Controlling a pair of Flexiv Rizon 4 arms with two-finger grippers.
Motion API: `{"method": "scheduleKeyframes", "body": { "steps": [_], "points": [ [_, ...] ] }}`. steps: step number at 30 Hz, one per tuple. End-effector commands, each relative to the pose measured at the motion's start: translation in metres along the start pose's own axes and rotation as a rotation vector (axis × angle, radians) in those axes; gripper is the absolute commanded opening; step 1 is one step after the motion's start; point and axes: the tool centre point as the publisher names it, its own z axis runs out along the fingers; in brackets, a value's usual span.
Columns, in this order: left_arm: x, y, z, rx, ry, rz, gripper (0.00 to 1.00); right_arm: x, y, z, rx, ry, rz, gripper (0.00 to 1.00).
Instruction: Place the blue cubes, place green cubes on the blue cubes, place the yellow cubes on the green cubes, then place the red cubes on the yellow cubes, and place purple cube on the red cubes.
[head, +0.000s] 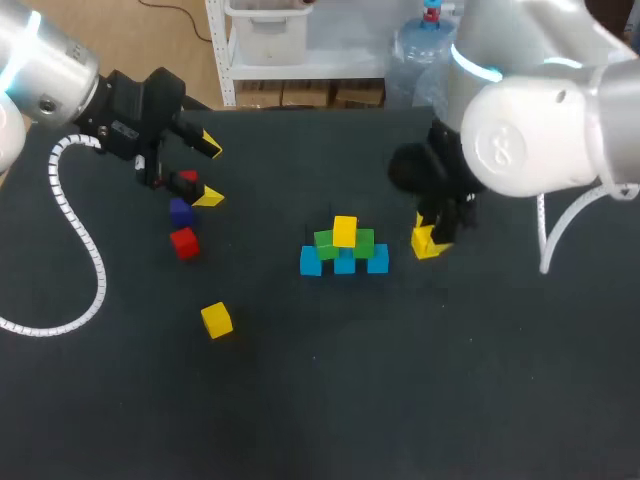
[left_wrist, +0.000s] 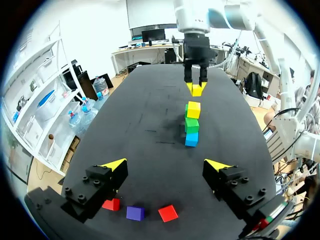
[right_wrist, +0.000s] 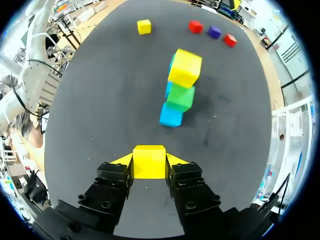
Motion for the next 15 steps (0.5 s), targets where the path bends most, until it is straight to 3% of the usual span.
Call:
{"method": "scheduleKeyframes", "body": {
  "steps": [1, 15],
  "points": [
    [0.001, 0.001, 0.0, 0.001, -0.005, 0.004, 1.0, -0.01, 0.006, -0.016, 0.017, 0.023, 0.008, 0.0],
    [0.001, 0.001, 0.0, 0.001, -0.005, 0.004, 1.0, -0.05, 0.007, -0.026, 0.027, 0.058, 0.019, 0.0]
  ]
}}
